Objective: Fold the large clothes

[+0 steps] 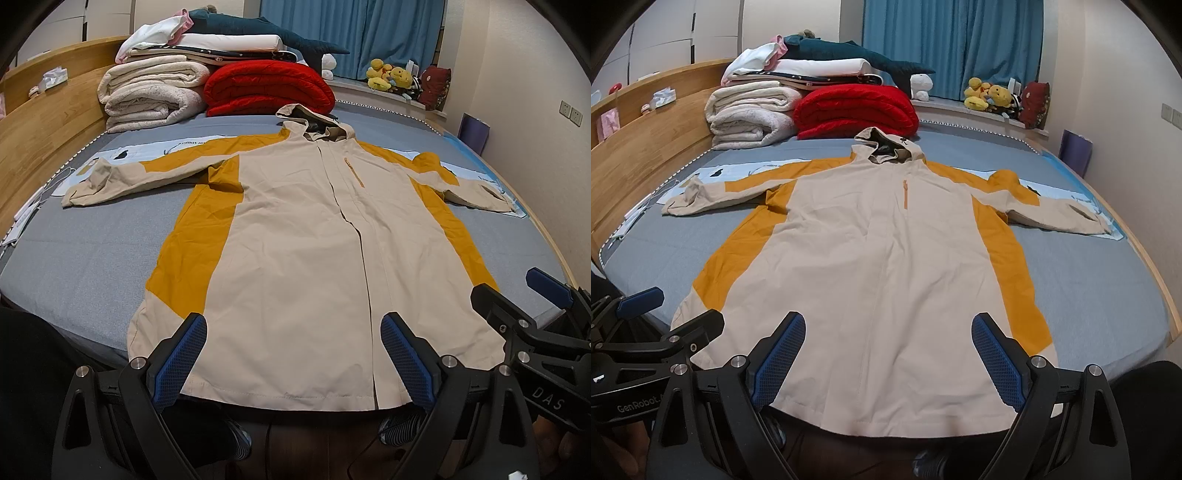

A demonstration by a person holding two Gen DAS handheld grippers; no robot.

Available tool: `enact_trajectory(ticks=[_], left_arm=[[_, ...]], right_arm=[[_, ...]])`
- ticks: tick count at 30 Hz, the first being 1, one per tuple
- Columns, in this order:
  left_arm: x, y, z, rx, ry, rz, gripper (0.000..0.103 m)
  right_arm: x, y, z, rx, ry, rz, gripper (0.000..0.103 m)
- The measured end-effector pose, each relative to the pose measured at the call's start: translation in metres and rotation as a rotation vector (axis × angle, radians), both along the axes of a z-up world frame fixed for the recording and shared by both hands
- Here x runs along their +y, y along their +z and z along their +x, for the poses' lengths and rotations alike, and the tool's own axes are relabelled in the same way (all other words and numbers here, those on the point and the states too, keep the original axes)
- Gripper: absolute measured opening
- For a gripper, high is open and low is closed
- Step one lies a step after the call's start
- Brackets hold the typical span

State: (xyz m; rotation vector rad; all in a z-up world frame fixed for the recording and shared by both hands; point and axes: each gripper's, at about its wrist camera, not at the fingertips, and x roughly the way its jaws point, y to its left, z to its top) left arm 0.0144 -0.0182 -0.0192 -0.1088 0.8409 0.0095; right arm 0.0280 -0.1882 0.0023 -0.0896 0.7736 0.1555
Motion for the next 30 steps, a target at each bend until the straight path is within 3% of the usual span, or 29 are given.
enact_trajectory(ticks=[30], left_arm=[[0.0003,0.0011,-0.003,-0.02,-0.016,-0.001,0.093]], right_arm=[[-0.0014,0.0036,0.0013,-0.021,-0.013,0.005,0.091]])
